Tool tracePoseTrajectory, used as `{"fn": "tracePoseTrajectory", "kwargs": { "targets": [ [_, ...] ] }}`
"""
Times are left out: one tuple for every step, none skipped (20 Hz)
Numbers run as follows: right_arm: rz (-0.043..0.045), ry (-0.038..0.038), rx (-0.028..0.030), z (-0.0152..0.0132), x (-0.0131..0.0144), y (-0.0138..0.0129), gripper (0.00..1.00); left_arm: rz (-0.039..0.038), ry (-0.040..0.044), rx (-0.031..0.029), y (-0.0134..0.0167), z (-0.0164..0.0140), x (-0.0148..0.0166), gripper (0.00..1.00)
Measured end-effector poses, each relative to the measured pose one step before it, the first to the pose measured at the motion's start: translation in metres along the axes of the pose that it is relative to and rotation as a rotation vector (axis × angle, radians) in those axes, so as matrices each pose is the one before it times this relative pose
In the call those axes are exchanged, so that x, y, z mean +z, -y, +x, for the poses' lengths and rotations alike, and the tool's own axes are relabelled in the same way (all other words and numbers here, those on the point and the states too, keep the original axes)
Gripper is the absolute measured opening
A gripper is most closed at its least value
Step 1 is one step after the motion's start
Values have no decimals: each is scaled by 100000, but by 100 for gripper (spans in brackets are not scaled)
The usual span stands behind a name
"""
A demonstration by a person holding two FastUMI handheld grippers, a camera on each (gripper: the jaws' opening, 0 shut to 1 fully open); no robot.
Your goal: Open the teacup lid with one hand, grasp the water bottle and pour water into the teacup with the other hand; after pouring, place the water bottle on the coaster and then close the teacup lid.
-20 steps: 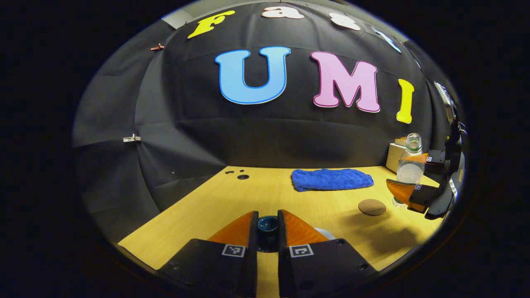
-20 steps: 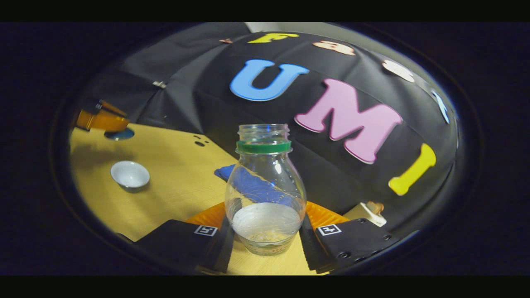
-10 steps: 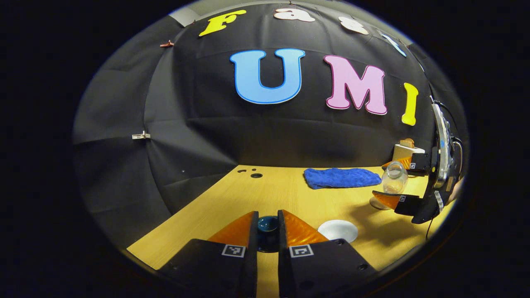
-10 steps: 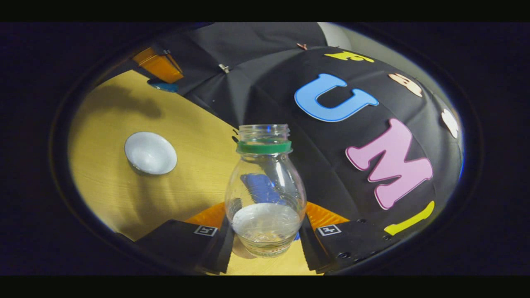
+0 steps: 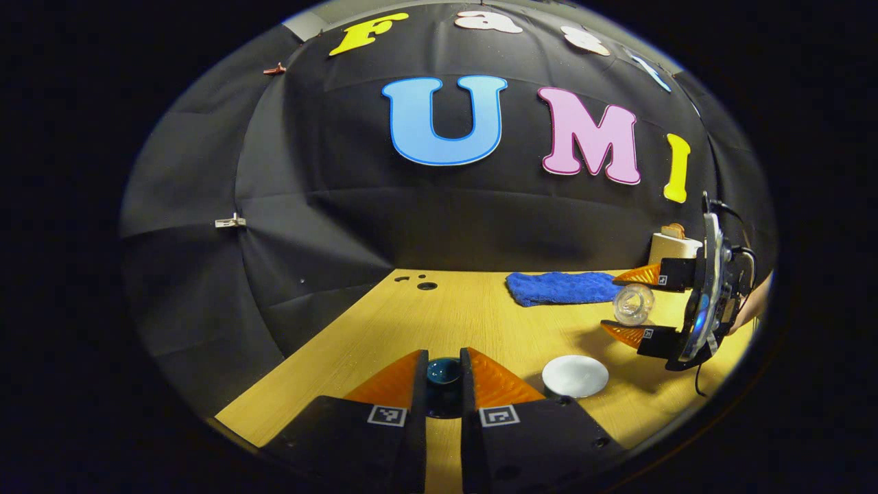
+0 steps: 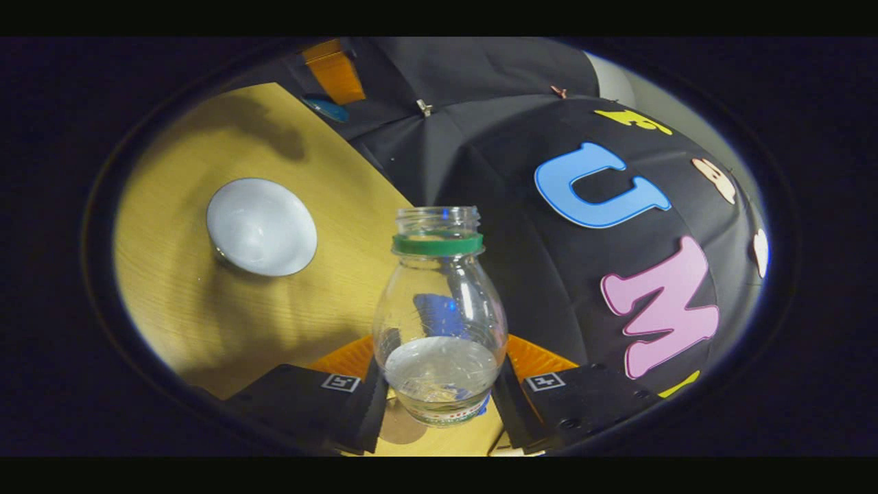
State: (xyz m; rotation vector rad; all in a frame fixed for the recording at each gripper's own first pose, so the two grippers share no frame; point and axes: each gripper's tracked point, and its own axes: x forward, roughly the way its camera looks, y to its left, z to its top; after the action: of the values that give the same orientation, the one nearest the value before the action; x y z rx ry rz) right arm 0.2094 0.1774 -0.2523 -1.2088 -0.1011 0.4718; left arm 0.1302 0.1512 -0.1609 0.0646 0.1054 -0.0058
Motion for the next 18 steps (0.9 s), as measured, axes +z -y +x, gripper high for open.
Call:
{"fn": "tracePoseTrajectory", "kwargs": {
  "targets": [
    [-1589, 666, 446, 139, 33, -178, 71, 11, 155, -317, 7, 75, 71, 24],
    [-1614, 526, 445, 242, 61, -257, 72, -166, 170, -256, 3, 154, 16, 20],
    [-1631, 485, 779, 245, 113, -443, 71, -358, 85, -312, -2, 83, -18, 20],
    [-1827, 514, 552, 164, 29, -271, 71, -234, -76, -107, -13, 113, -111, 24],
    [-2063, 686, 646, 140, 150, -250, 72, -143, -216, -128, -75, 51, -26, 24],
    [-2044, 757, 433, 135, 205, -192, 71, -122, -220, -187, 40, 87, -204, 24],
    [-1805, 899, 361, -75, 47, -134, 71, -117, -230, -210, 9, 2, -114, 24],
    [-2033, 871, 449, -14, 135, -168, 71, -34, -186, -181, -45, 51, -168, 24],
    [-2744, 1151, 437, 298, 266, -144, 72, 32, -162, -143, -55, 49, -16, 24],
    [-2926, 1163, 245, 230, 262, -69, 71, -75, -306, -120, -41, -95, -265, 24],
    [-2213, 1046, 281, 219, 42, -11, 71, -179, 42, -90, -65, 91, -122, 24],
    [-1267, 566, 442, 7, 27, -87, 72, -226, 19, -46, 22, -33, -14, 24],
    [-1132, 179, 325, 162, -80, 33, 72, -111, -22, 28, -71, -28, 33, 28],
    [-1503, 483, 28, -96, 71, 0, 71, -109, -28, 92, -5, 38, -98, 24],
    [-1856, 573, -202, 124, 132, 76, 71, -275, -12, -58, -42, -47, 65, 24],
    [-1877, 350, 303, -8, 61, 31, 72, -302, 107, -16, 16, -71, -15, 25],
    [-1726, 656, 150, 30, 61, 113, 72, -153, 185, -37, 29, -66, 111, 24],
    [-1628, 635, 261, 3, 145, 13, 71, 0, -47, -31, -41, -106, -149, 24]
  ]
}}
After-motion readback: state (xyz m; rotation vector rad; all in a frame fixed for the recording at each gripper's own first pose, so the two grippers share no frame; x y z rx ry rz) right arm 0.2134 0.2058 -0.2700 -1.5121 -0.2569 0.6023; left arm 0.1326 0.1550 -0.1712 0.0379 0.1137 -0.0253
